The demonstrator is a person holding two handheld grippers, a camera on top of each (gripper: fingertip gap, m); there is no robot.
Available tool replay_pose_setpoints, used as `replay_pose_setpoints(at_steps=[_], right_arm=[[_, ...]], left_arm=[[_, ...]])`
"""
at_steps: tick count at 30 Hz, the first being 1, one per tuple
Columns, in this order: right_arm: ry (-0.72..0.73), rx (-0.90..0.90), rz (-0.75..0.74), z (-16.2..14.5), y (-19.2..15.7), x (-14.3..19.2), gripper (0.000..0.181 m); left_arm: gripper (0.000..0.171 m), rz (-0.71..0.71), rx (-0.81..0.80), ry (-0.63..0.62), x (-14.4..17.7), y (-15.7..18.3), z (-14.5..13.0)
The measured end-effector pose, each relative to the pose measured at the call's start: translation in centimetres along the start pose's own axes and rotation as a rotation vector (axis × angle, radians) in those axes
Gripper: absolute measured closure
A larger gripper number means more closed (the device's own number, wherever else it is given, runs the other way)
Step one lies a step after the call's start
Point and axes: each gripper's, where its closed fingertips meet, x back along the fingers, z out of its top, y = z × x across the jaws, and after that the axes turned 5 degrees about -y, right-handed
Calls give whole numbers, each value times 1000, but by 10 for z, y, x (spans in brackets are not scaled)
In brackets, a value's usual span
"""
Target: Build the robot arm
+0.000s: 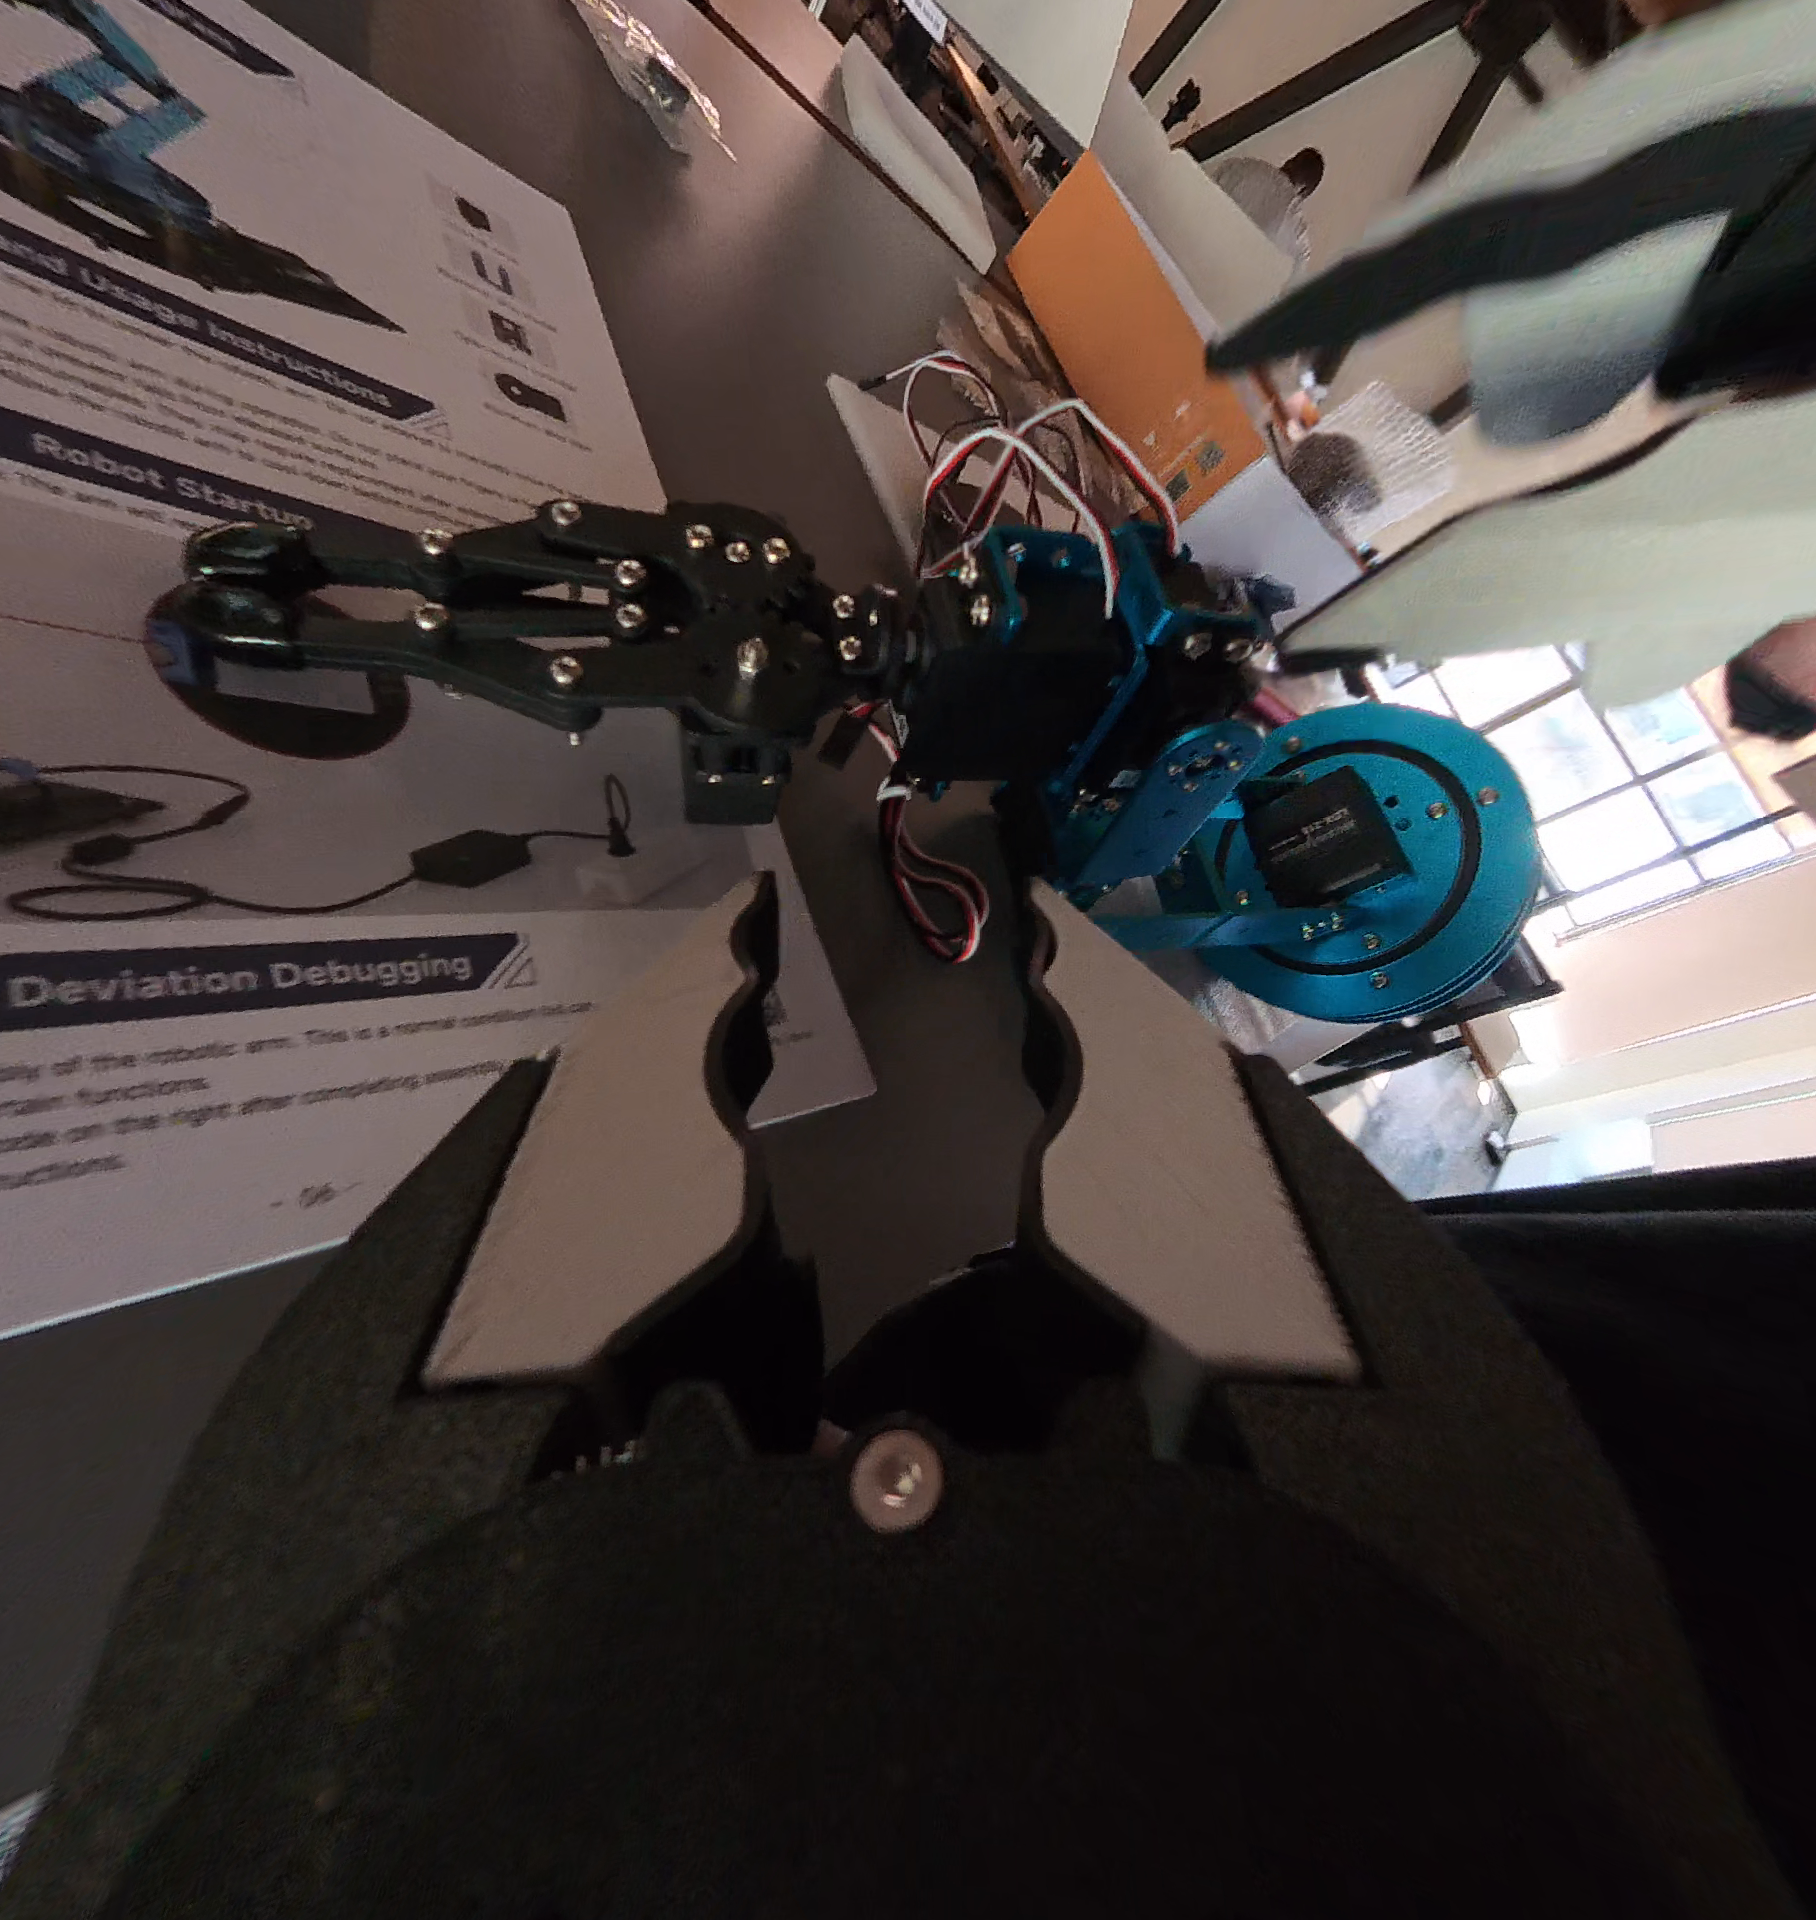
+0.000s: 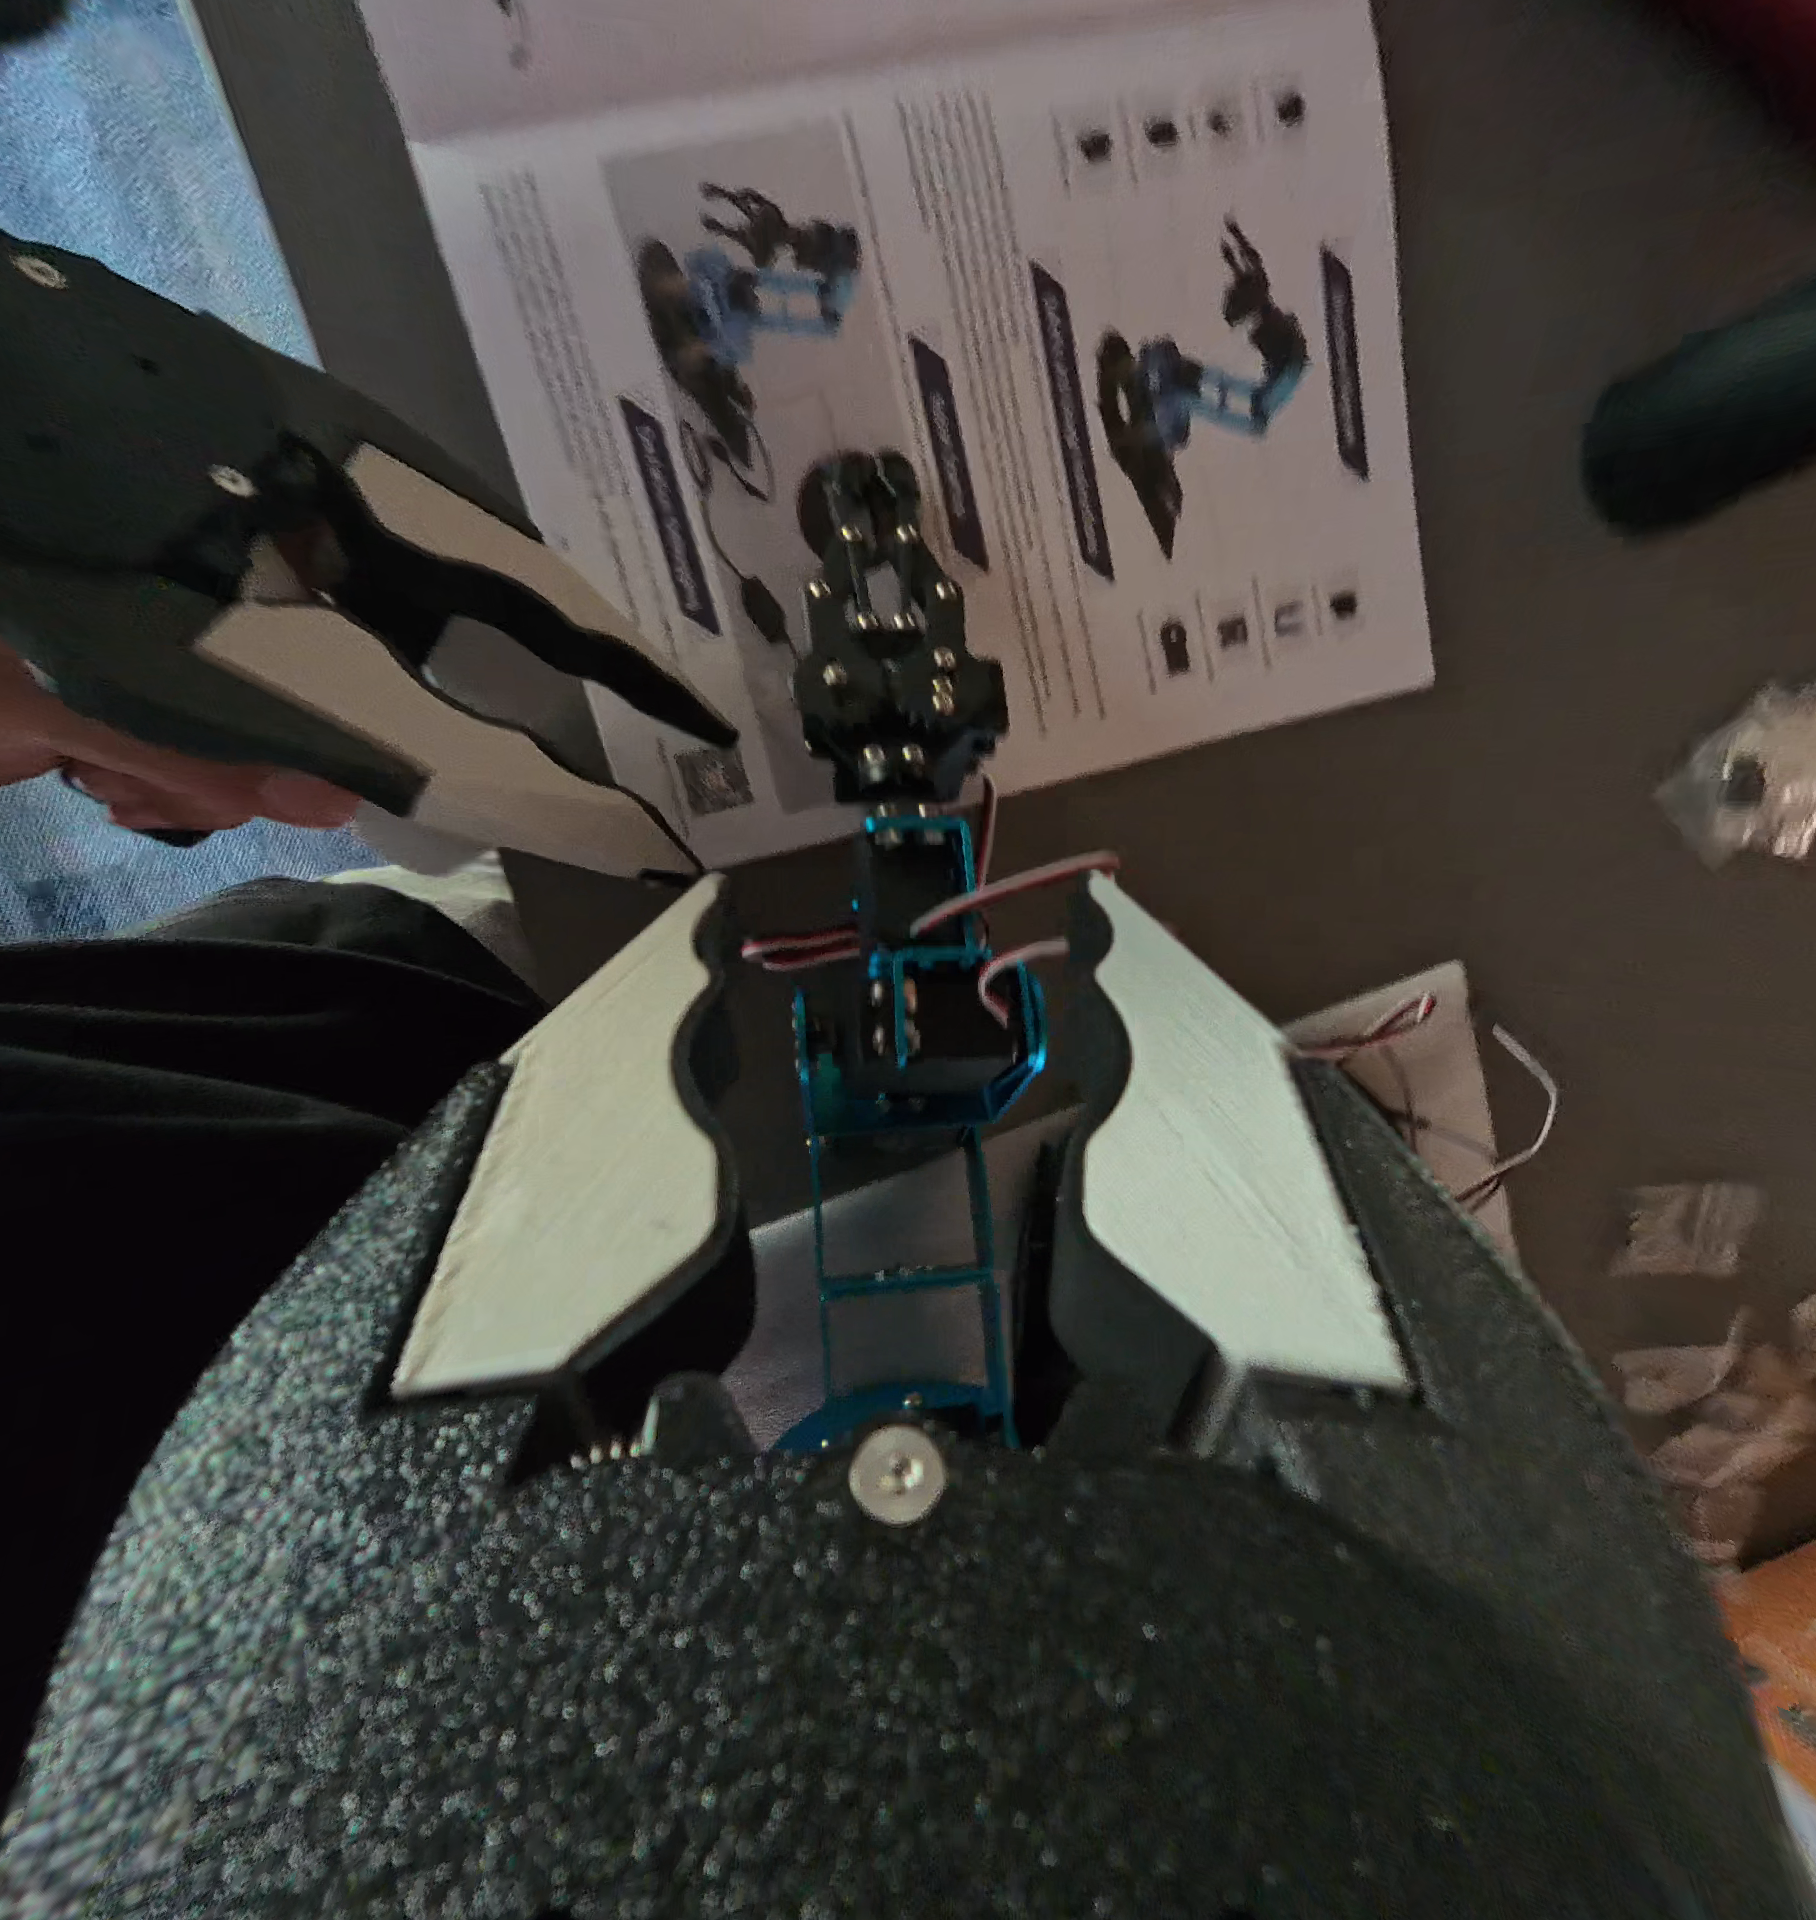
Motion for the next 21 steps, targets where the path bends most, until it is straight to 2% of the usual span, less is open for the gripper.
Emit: replay_pose_setpoints(at_steps=[1, 6, 9, 10, 13, 18, 21], right_arm=[[-34, 32, 38, 7, -4, -3, 112], [-418, 60, 188, -1, -10, -47, 121], [-658, 155, 116, -25, -3, -61, 119], [-701, 183, 134, -29, -8, -64, 122], [-811, 232, 89, -40, 1, -73, 150], [-864, 234, 115, -48, 4, -69, 149], [-897, 208, 208, -53, 0, -69, 151]], left_arm=[[128, 6, -8, -4, 2, -1, -1], [129, 6, 0, 13, 13, -4, -4], [128, 12, -12, 20, 19, -4, -7], [128, 17, -18, 20, 20, -5, -8], [128, 2, -21, 18, 20, -2, -11], [128, -60, -30, 12, 12, 11, -11], [128, -93, -52, -17, 3, 23, -13]])
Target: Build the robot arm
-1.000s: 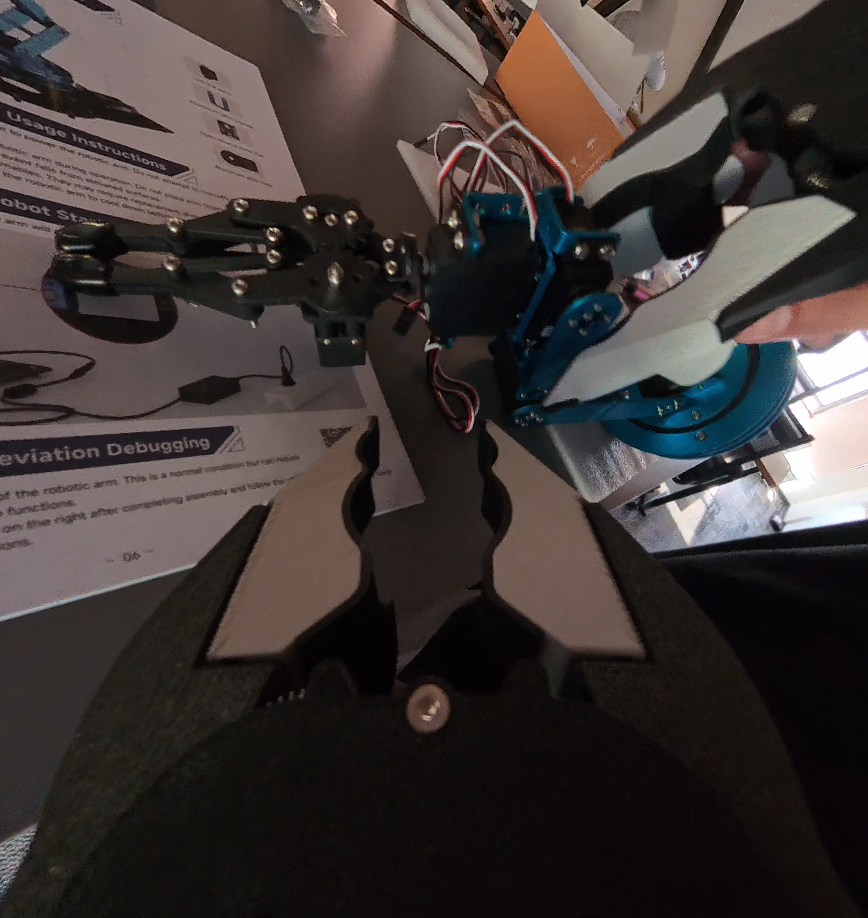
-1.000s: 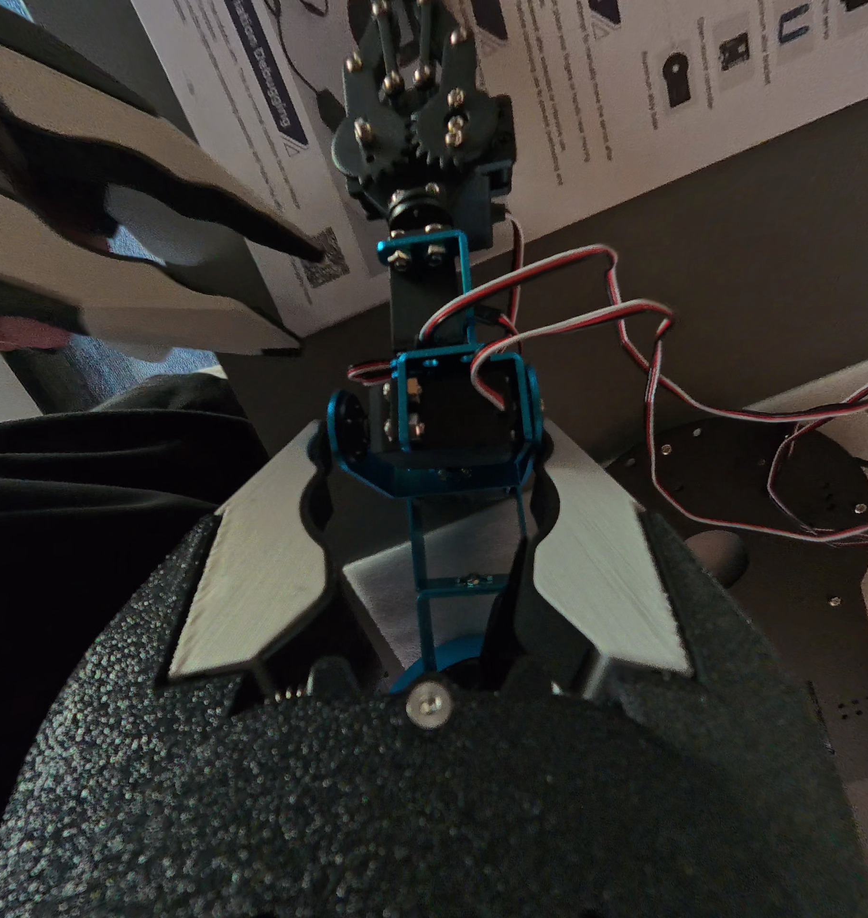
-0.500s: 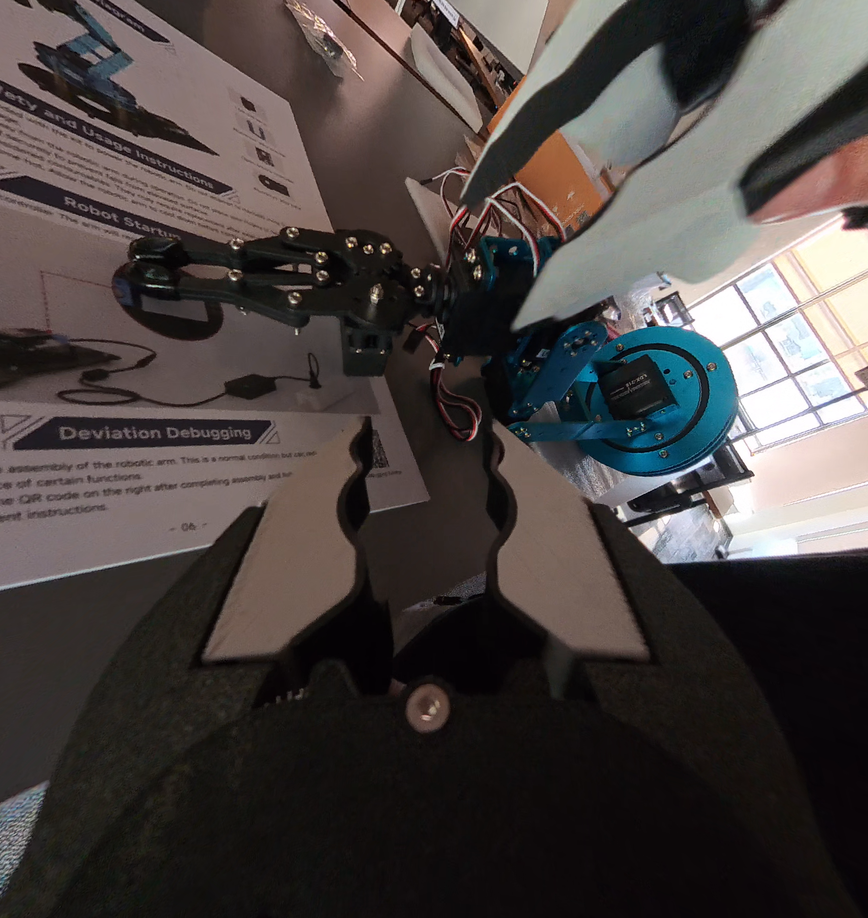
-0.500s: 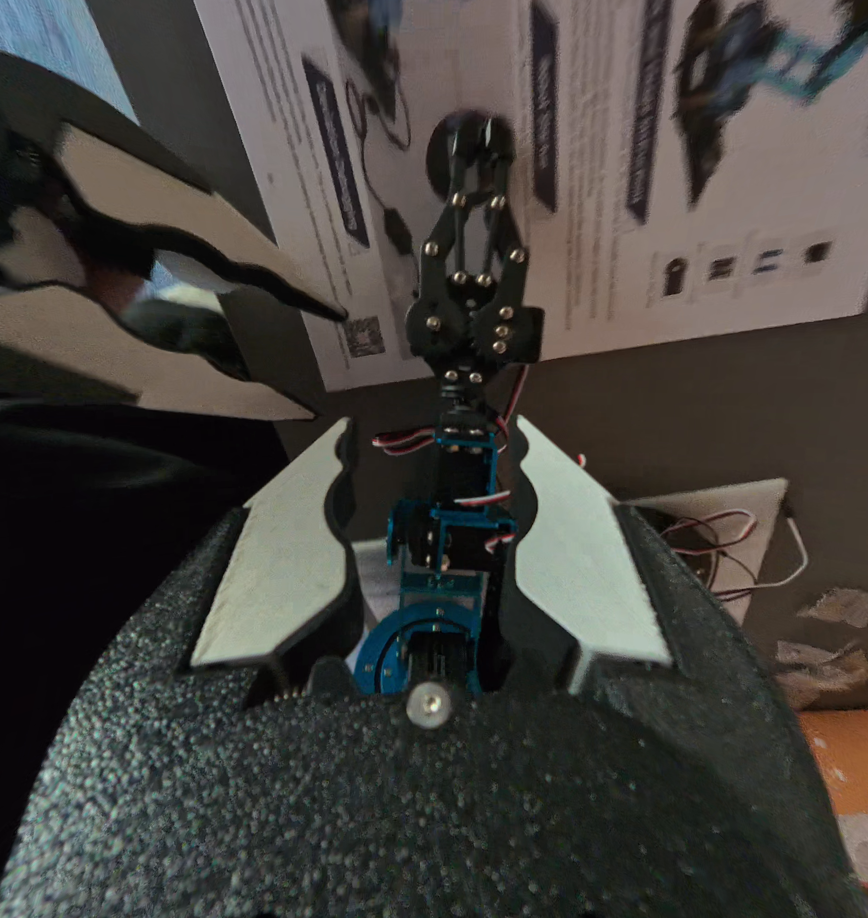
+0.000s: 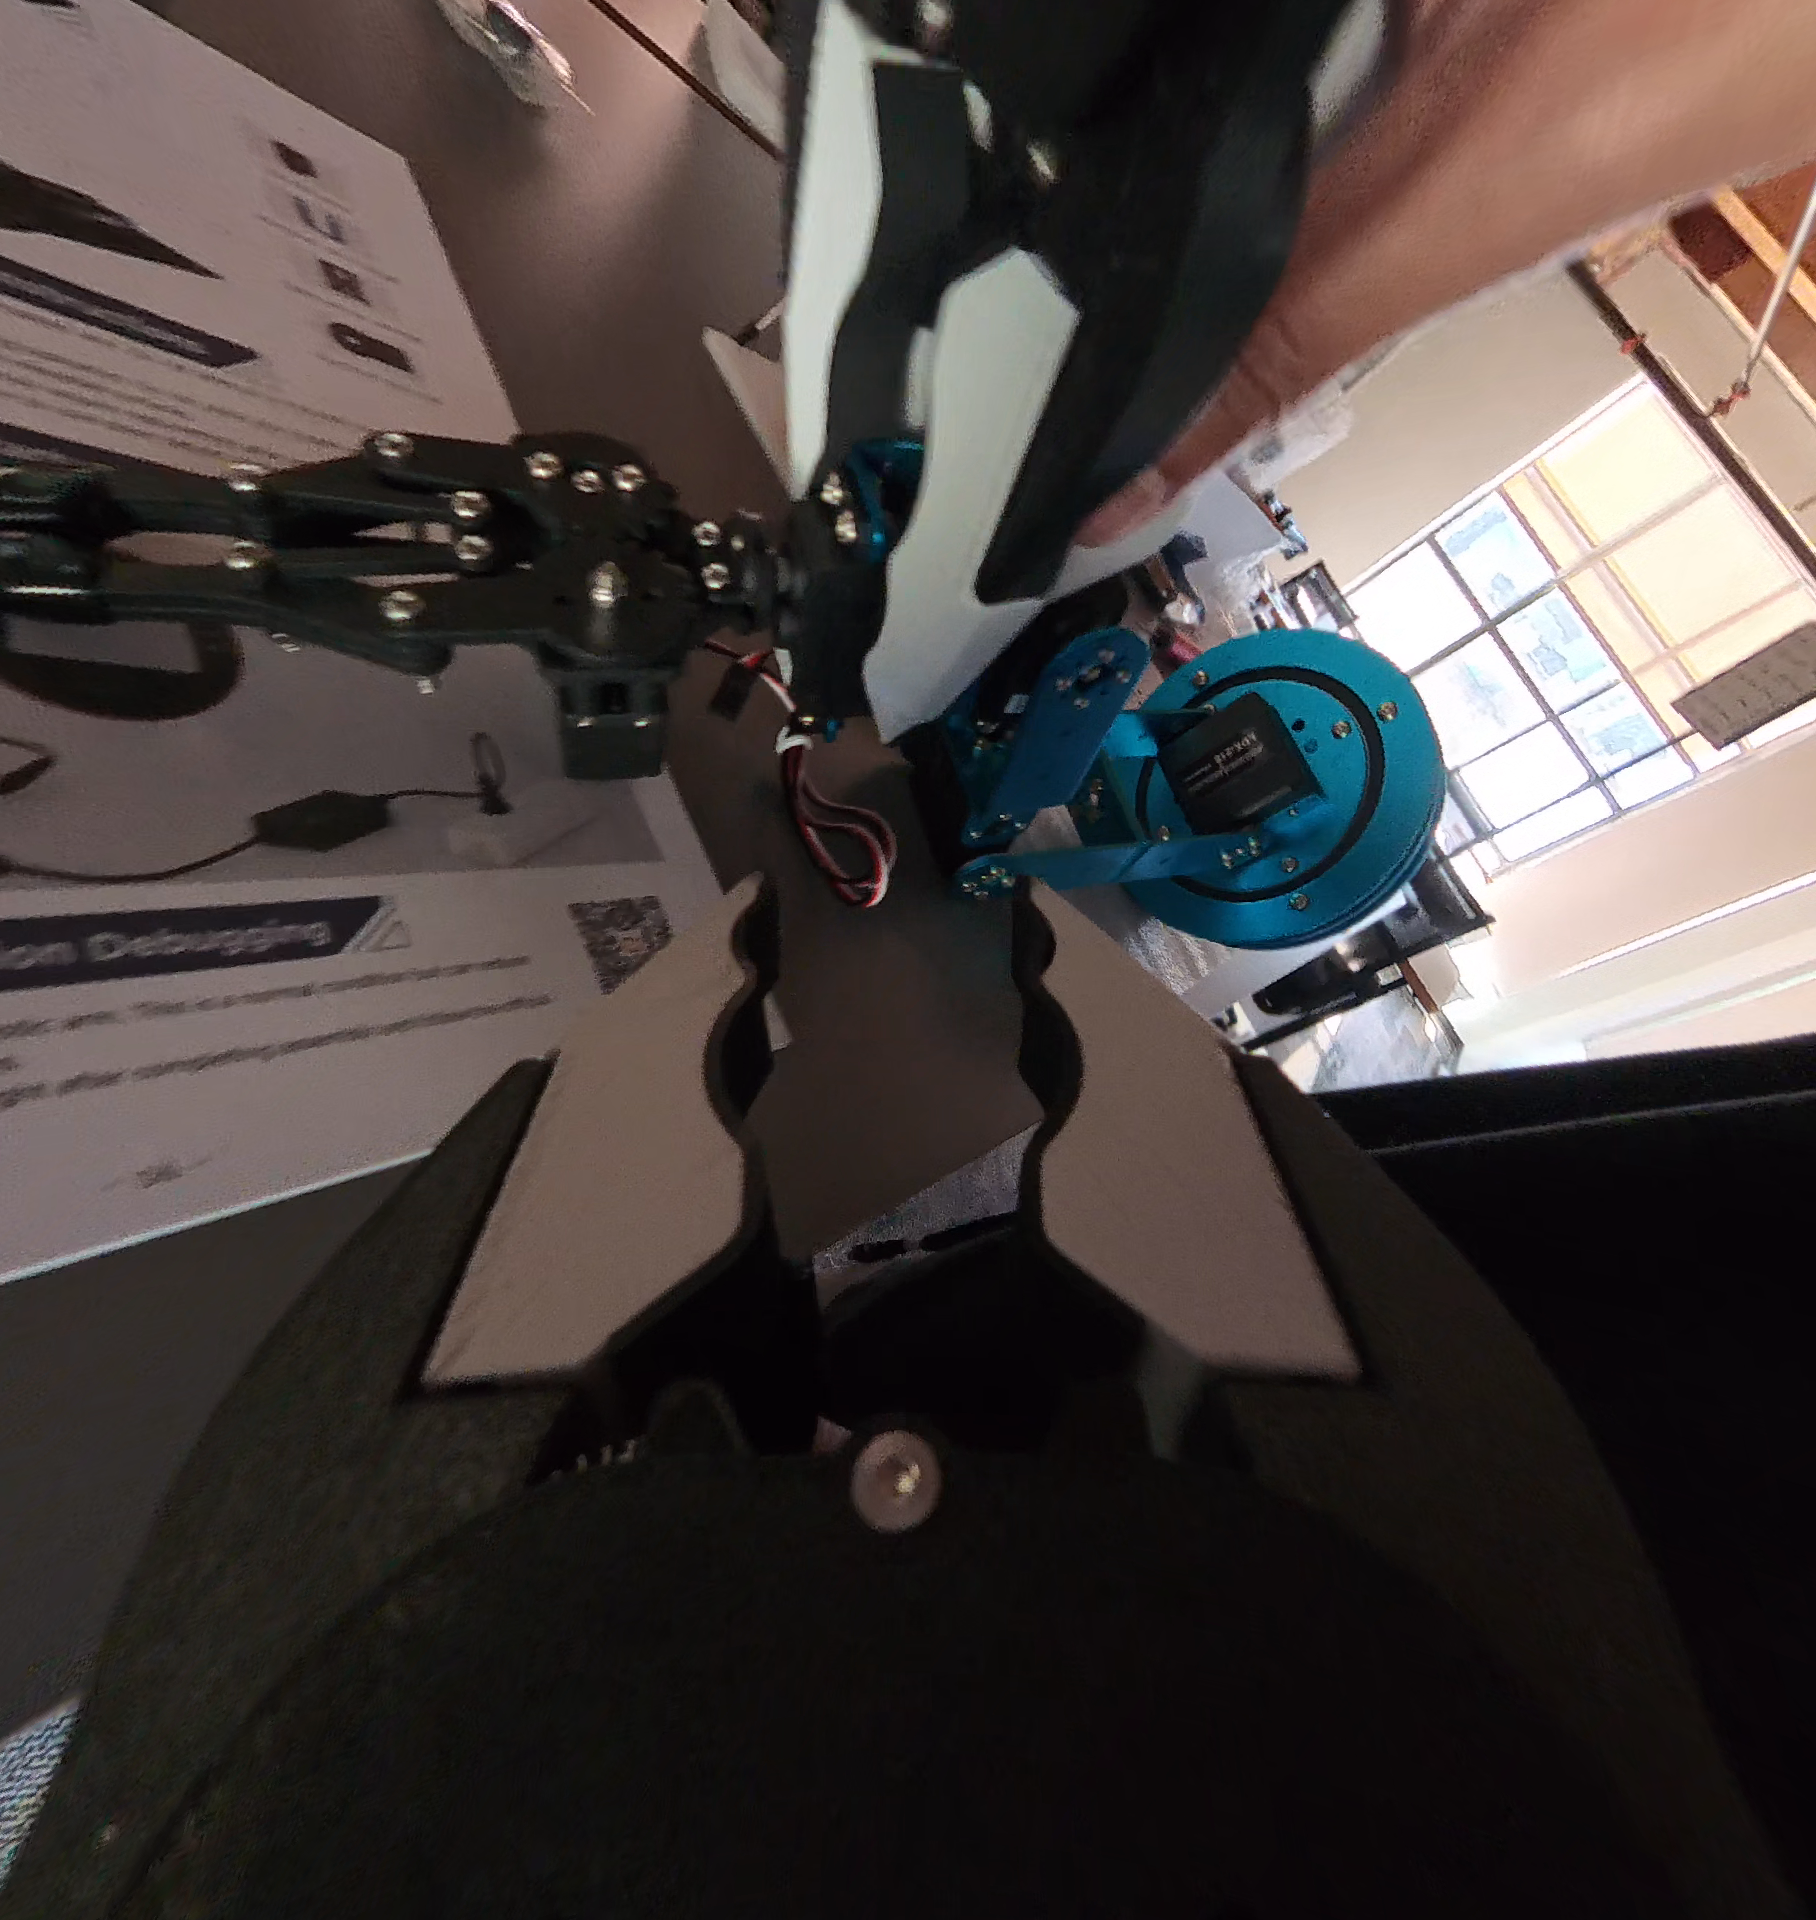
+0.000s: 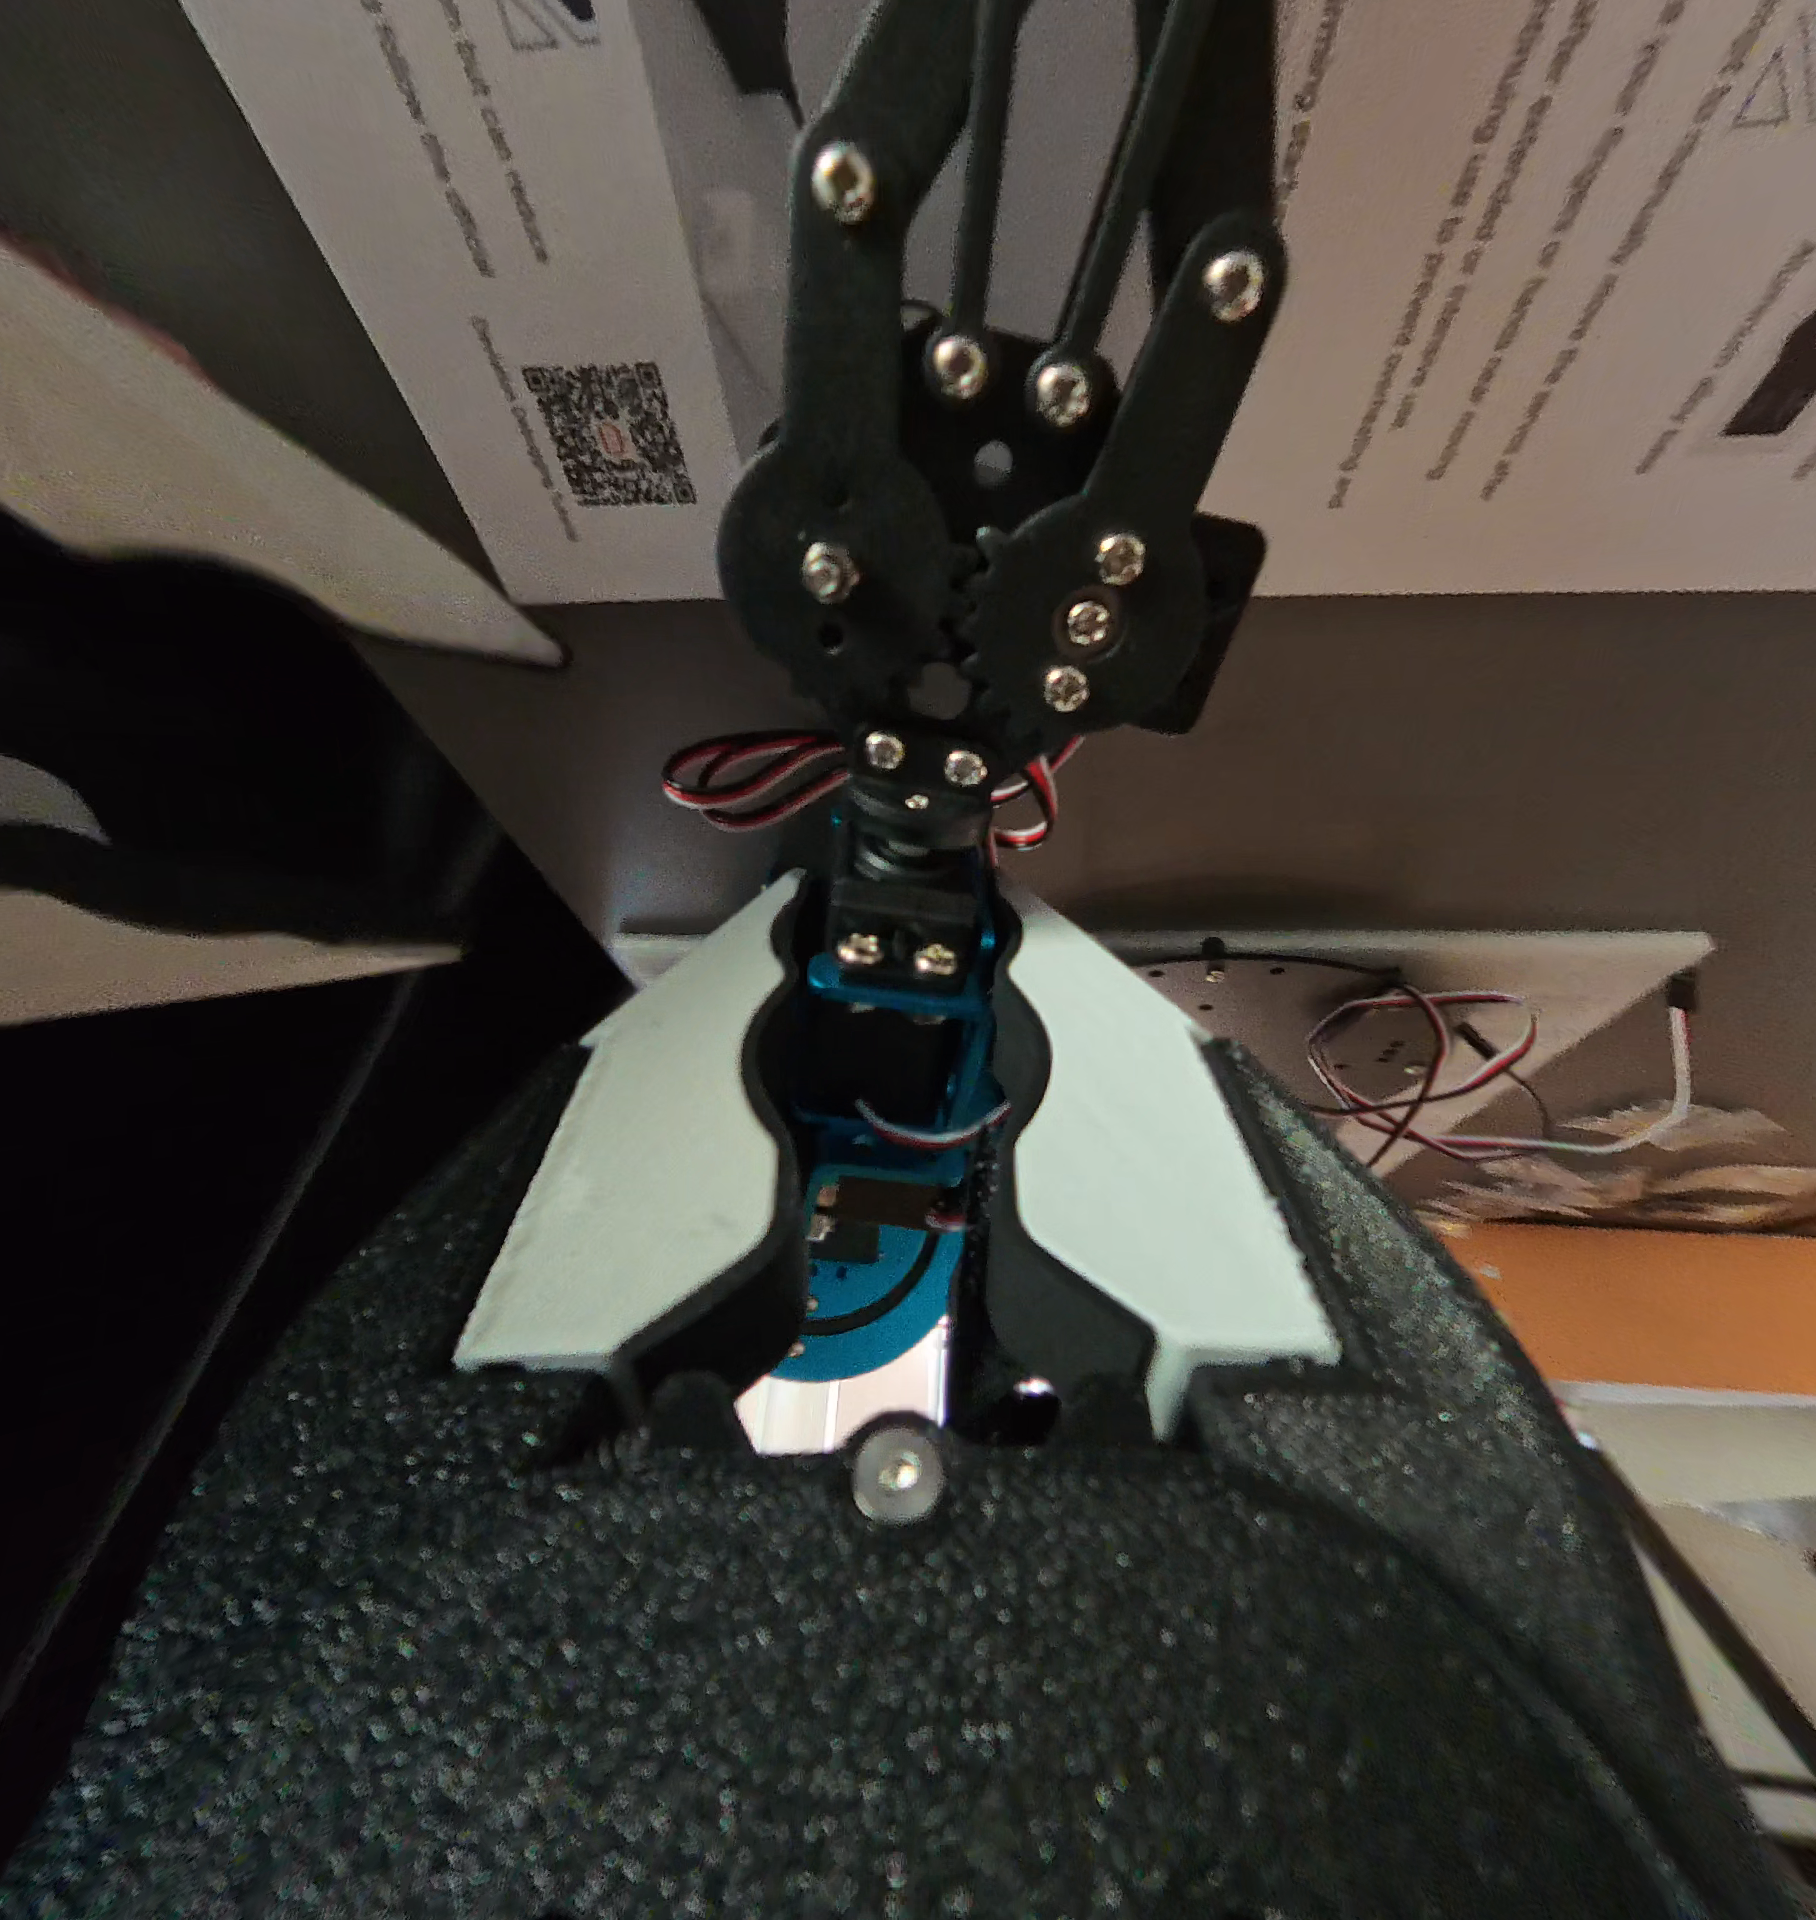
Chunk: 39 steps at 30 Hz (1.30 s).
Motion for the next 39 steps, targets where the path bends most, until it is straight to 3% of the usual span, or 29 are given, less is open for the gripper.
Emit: replay_pose_setpoints(at_steps=[8, 13, 17, 23, 26, 29, 32, 39], right_arm=[[124, -15, 115, -15, 1, 18, 155], [250, -37, 152, -56, 8, 44, 154], [354, -68, 168, -99, 15, 60, 154], [548, -56, 185, -168, 18, 72, 154], [643, -40, 194, -198, 16, 70, 154], [723, -37, 208, -226, 16, 65, 154], [789, -28, 211, -248, 18, 58, 154], [1049, -27, 243, -262, 11, 57, 152]], left_arm=[[128, -148, -122, -112, -20, 46, -23], [125, -242, -200, -181, -45, 72, -35], [120, -281, -205, -145, -72, 93, -16], [81, -459, -190, -25, -122, 136, 25], [72, -584, -223, -11, -145, 162, 39], [77, -648, -319, -27, -167, 183, 40], [101, -639, -415, -24, -185, 190, 40], [102, -651, -472, -12, -190, 203, 37]])
